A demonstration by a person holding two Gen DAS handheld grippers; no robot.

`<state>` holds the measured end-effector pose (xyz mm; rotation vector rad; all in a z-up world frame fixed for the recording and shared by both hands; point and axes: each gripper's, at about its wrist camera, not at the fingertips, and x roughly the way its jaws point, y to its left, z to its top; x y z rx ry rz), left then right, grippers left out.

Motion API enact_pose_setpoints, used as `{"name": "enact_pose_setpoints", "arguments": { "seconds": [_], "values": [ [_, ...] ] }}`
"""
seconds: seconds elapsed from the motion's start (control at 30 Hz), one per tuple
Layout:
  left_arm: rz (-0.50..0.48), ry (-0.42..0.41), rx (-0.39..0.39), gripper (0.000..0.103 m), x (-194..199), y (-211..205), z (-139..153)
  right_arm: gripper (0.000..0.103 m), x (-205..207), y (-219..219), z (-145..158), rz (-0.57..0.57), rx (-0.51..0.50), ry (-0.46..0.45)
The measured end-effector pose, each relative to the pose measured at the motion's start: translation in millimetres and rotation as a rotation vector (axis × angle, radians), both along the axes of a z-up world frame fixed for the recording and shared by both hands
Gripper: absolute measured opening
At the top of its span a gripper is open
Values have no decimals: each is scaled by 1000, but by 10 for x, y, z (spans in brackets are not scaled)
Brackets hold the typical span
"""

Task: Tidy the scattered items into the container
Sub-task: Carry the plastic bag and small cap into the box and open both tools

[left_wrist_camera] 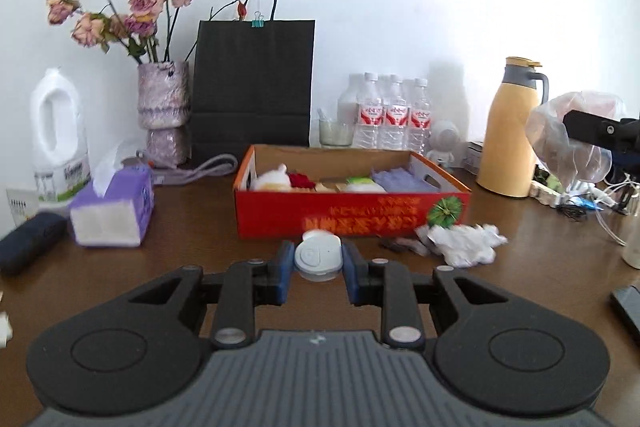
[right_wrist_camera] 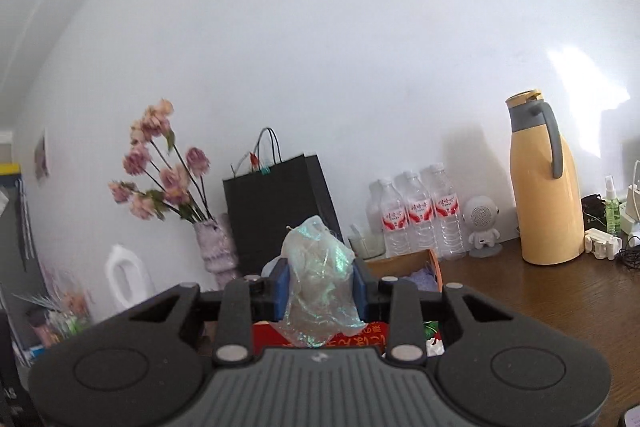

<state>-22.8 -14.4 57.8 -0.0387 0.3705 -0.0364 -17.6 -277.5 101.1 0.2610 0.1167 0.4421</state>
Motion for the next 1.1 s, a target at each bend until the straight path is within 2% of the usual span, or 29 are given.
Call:
{"name": "enact_pose_setpoints", "arguments": {
  "seconds": [0.1,0.2,0.3,0.4,0.5,0.57,0.7,0.8,0.87,0.93,1.03,1.1],
  "values": [
    [29,-20,16,27,-224,-67,-39,31,-169,-52,-69,-54,-65,5],
    [13,-19,39,27,-335,-126,-73,31,-276,-29,-223,-49,-117,13],
    [19,-28,49,27,-345,-137,-67,31,-343,48,-354,-18,-127,47],
    [33,-53,42,27,-253,-96,15,31,-310,97,-350,-16,-124,51],
    [15,-82,17,27,72,-19,226,31,-100,195,-204,-19,-159,42],
    [23,-129,10,27,406,39,457,31,162,296,-34,-26,-166,30],
    [37,-220,38,27,1158,191,1032,31,795,545,491,-19,-162,-79],
    [27,-228,21,27,1710,323,1305,31,1300,666,902,-27,-157,-145],
    [14,-153,-28,27,2105,427,1306,31,1654,732,1050,-19,-174,-124],
    [-33,-35,-62,27,2597,521,1265,32,2093,825,1123,28,-216,-30],
    [-79,255,-114,27,3458,618,1061,32,3051,1066,1197,212,-329,266],
    [-72,401,-51,27,3948,597,835,31,3740,1230,1091,313,-350,492]
  ]
}}
